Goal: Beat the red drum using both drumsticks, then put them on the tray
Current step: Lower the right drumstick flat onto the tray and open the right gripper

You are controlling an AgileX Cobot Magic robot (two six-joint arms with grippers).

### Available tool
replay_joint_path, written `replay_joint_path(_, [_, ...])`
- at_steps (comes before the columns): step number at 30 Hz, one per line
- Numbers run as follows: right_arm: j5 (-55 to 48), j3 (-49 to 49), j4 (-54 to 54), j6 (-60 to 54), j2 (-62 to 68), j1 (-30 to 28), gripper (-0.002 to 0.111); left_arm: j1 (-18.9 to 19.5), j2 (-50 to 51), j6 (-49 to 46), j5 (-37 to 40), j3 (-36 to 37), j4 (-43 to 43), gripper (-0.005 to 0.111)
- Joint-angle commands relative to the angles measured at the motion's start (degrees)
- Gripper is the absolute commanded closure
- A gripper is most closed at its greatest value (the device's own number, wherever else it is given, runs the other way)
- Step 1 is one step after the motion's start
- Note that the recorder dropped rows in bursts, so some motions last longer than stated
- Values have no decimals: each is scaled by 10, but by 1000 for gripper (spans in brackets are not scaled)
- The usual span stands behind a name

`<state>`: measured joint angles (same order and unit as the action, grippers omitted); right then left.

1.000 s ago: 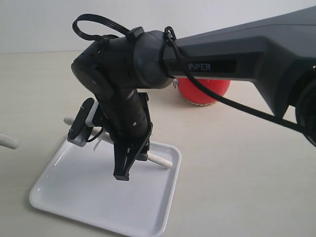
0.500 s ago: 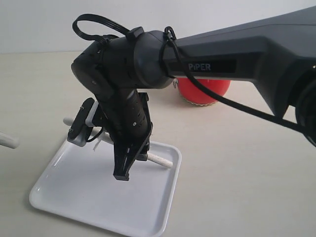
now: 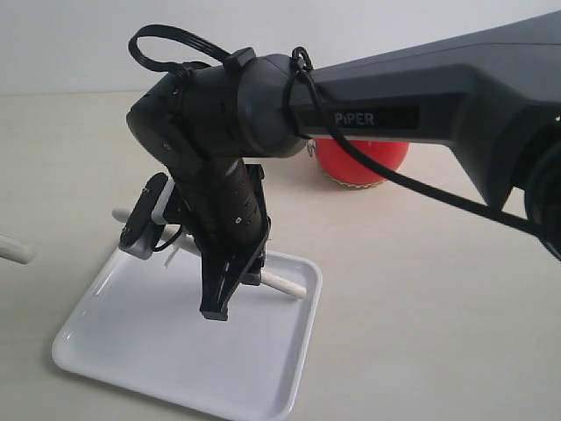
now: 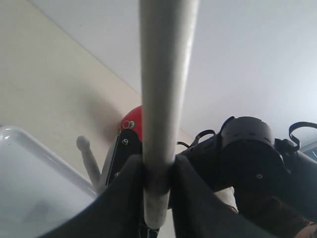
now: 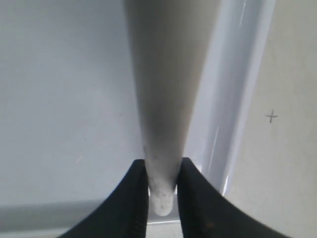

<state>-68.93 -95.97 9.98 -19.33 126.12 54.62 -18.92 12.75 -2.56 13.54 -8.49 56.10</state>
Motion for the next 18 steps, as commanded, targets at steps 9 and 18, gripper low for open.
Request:
replay_joint_path(9, [4, -4, 3, 5, 0, 1, 74, 2, -3, 0, -1, 3, 15, 107])
replay_joint_path(18, [-4, -4, 54, 81, -10, 1, 74, 2, -3, 0, 7, 3, 15, 107])
